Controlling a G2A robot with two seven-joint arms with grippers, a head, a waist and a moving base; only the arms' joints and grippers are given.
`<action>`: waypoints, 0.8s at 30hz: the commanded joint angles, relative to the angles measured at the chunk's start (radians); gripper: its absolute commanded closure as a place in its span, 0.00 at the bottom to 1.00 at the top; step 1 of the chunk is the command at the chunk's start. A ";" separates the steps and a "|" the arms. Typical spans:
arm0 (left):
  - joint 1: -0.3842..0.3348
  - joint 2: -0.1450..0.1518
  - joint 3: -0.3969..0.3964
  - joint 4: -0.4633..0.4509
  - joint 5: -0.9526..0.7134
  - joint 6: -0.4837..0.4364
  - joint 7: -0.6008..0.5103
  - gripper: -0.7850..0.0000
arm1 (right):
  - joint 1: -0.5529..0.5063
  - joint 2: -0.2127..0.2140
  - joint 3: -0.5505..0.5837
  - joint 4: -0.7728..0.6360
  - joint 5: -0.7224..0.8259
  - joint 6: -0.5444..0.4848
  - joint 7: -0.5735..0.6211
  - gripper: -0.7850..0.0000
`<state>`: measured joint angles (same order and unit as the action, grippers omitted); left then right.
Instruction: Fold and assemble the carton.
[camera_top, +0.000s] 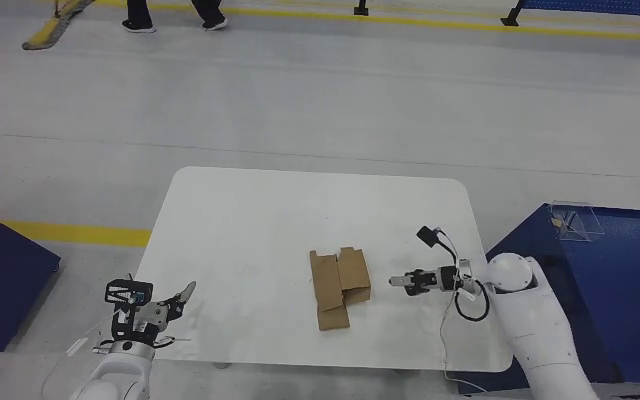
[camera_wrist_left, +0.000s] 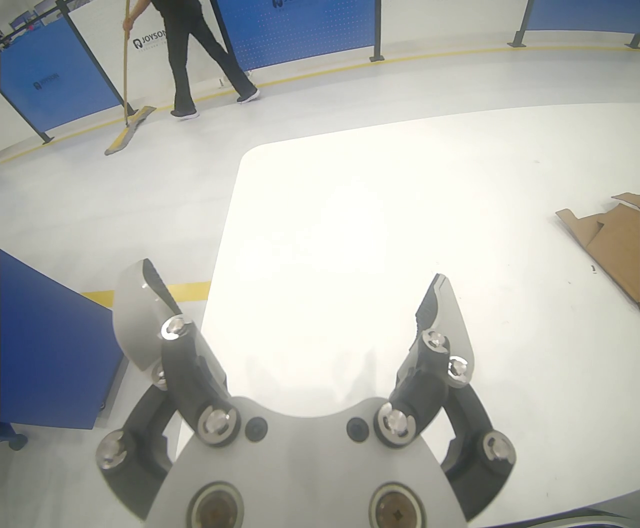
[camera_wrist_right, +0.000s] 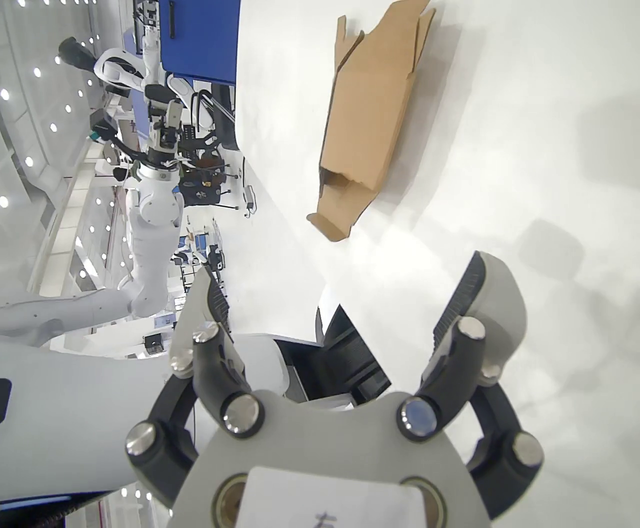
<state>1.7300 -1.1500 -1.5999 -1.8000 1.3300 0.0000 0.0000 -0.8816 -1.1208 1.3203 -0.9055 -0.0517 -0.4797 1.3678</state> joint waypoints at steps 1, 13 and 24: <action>0.000 0.000 0.000 0.000 0.000 0.000 0.000 0.00 | 0.049 -0.012 -0.080 0.094 0.020 -0.040 -0.068 0.00; 0.000 0.000 0.000 0.000 0.000 0.000 0.000 0.00 | 0.145 -0.056 -0.364 0.279 0.166 -0.207 -0.234 0.15; 0.000 0.000 0.000 0.000 0.000 0.000 0.000 0.00 | 0.252 -0.105 -0.507 0.421 0.397 -0.103 -0.130 0.58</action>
<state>1.7300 -1.1500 -1.5999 -1.8000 1.3300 0.0000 0.0000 -0.6372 -1.2222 0.8256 -0.4923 0.3277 -0.5964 1.2240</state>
